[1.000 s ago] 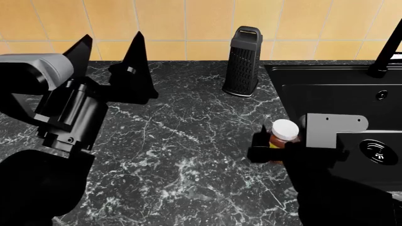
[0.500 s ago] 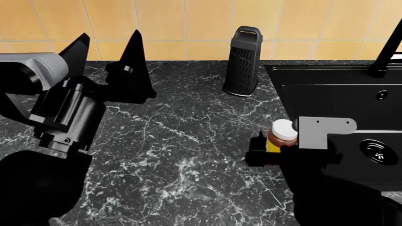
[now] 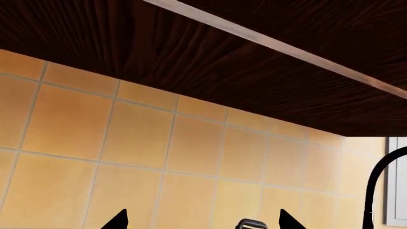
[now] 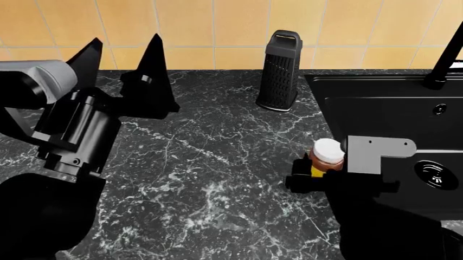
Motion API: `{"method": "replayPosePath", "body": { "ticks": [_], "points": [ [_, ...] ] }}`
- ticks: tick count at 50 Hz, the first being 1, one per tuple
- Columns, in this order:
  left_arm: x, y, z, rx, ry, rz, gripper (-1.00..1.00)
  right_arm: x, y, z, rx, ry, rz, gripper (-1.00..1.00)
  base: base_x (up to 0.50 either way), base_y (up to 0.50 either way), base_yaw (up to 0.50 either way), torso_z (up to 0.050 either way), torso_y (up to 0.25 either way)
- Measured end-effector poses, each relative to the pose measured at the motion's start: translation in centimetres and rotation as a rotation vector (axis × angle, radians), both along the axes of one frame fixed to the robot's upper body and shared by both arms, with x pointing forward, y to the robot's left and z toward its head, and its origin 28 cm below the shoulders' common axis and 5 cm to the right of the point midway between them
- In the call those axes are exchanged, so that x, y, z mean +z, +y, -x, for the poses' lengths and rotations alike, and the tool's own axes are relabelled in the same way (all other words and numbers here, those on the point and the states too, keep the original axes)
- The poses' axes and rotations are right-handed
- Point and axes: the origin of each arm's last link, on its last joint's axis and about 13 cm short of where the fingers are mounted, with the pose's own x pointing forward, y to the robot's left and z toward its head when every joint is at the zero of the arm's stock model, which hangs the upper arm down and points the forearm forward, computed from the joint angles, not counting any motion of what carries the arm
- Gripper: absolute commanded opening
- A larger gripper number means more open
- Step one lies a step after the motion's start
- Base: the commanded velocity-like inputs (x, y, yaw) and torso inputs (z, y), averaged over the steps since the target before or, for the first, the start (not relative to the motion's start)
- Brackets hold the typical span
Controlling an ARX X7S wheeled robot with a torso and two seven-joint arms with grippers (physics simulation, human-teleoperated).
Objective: Pick the cereal and honey bottle from the counter and place them in the cabinets closest to them.
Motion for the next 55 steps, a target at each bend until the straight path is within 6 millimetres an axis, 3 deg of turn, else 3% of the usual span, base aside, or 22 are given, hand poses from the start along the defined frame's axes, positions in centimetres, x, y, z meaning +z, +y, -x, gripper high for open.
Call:
{"method": "replayPosePath", "body": {
  "ticks": [10, 22, 35, 43, 48, 55],
  "points": [
    [-0.1, 0.0, -0.5, 0.006, 0.015, 0.002, 1.0, 0.8, 0.1, 0.6, 0.025, -0.076, -0.03, -1.0, 0.0, 0.0, 0.0, 0.0, 0.0],
    [0.4, -0.2, -3.3, 0.017, 0.067, 0.016, 1.0, 4.3, 0.1, 1.5, 0.091, -0.205, -0.031, -1.0, 0.0, 0.0, 0.0, 0.0, 0.001],
    [2.5, -1.0, -9.5, 0.045, 0.158, 0.029, 1.0, 8.5, -0.1, 2.6, 0.158, -0.282, -0.008, -1.0, 0.0, 0.0, 0.0, 0.0, 0.0],
    [3.2, -1.5, -15.4, 0.069, 0.251, 0.03, 1.0, 10.8, -0.1, 3.3, 0.2, -0.31, 0.009, -1.0, 0.0, 0.0, 0.0, 0.0, 0.0],
    [2.7, -1.5, -18.6, 0.108, 0.329, 0.027, 1.0, 12.2, 0.0, 3.7, 0.228, -0.323, 0.021, -1.0, 0.0, 0.0, 0.0, 0.0, 0.0],
    [1.3, -0.9, -20.2, 0.18, 0.41, -0.005, 1.0, 13.8, 0.1, 4.0, 0.265, -0.344, 0.044, -1.0, 0.0, 0.0, 0.0, 0.0, 0.001]
  ]
}}
